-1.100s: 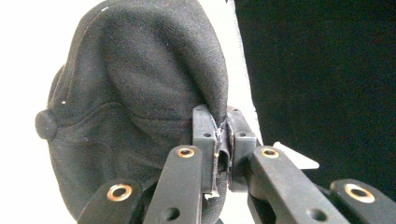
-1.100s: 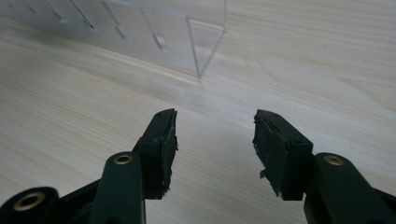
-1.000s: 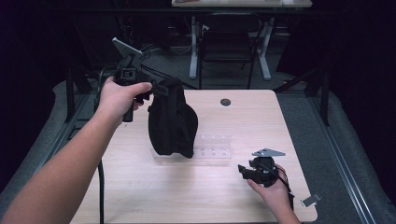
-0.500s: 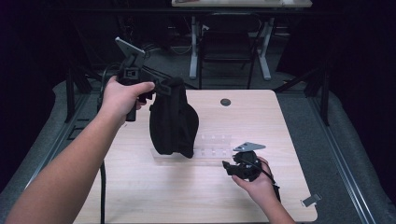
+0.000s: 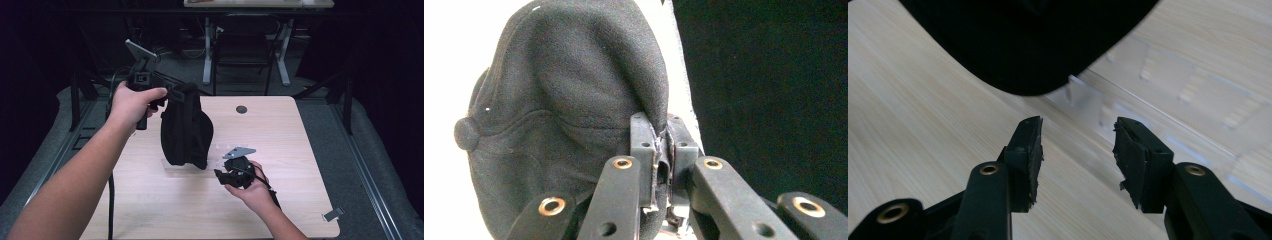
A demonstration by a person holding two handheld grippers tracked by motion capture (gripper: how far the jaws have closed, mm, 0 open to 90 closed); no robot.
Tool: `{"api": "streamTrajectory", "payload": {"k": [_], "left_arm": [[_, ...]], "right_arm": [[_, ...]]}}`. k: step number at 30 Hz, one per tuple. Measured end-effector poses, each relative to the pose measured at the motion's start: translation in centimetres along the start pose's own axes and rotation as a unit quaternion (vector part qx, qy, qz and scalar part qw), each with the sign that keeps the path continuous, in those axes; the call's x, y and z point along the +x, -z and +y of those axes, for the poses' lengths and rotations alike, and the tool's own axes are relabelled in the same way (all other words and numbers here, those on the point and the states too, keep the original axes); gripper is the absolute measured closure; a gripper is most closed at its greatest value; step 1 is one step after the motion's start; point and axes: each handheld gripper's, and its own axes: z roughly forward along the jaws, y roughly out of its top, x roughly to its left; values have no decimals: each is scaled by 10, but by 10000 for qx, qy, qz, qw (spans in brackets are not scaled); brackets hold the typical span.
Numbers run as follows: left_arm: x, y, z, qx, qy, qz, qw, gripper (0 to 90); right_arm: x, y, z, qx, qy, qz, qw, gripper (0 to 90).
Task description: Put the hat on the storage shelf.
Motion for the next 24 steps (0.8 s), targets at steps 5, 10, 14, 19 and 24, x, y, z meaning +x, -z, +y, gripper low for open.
{"api": "streamTrajectory", "payload": {"k": [5, 10, 14, 19, 24], "left_arm": [[0, 0, 0, -1, -11, 21, 10000, 851], [0, -1, 0, 7, -17, 32, 10000, 851], [0, -2, 0, 9, -10, 18, 10000, 851], [0, -2, 0, 10, -8, 1, 10000, 851], [-1, -1, -1, 27, -8, -21, 10000, 851]], "right_arm": [[14, -7, 11, -69, 105, 172, 9998, 542], [26, -12, 20, -120, 248, 221, 9994, 548], [32, -12, 24, -127, 277, 305, 9991, 558], [35, -10, 24, -166, 303, 394, 9986, 561], [41, -11, 28, -169, 353, 438, 9983, 553]]}}
